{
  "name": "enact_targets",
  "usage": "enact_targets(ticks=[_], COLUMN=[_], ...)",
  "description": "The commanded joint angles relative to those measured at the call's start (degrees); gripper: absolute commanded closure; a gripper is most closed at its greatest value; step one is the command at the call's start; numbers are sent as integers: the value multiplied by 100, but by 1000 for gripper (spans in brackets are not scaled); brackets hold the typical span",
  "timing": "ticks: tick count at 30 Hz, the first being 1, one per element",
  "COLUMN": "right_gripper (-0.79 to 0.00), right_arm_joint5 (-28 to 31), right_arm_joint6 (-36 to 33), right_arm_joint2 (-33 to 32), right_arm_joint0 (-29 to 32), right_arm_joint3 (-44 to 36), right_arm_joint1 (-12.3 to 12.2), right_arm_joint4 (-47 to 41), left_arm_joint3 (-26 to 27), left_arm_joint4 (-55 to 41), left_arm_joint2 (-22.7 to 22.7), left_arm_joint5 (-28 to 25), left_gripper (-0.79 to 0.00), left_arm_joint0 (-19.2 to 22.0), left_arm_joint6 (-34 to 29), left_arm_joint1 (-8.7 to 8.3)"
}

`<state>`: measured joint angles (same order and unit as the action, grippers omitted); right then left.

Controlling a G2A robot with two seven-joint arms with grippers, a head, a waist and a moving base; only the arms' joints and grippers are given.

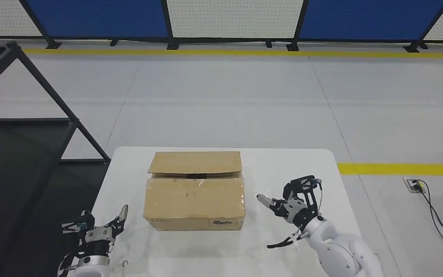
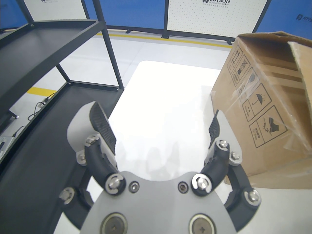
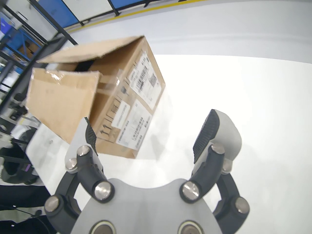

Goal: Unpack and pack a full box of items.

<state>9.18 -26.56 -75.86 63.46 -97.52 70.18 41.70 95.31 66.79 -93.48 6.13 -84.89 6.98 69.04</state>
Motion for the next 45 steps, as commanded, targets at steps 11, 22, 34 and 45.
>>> enact_targets(ticks=[11, 22, 34, 45], right_gripper=[-785, -785, -785, -785], right_arm_joint5=[1384, 2181, 2511, 1671], right_arm_joint6=[-2059, -2920, -3216, -1984], right_arm_joint2=[354, 851, 844, 1052], right_arm_joint0=[-1813, -2386, -2240, -2076], right_arm_joint3=[2058, 2727, 2277, 2052], right_arm_joint1=[95, 163, 72, 93], right_arm_joint4=[-2921, -3964, -4229, -3314], left_arm_joint3=[-28, -138, -306, -341], left_arm_joint4=[-143, -90, -61, -10], left_arm_joint2=[-20, 75, 124, 96], left_arm_joint5=[296, 382, 416, 415], left_gripper=[-785, -785, -785, -785], left_arm_joint0=[-28, 70, 192, 237], left_arm_joint6=[122, 130, 107, 116], left_arm_joint1=[66, 117, 164, 193])
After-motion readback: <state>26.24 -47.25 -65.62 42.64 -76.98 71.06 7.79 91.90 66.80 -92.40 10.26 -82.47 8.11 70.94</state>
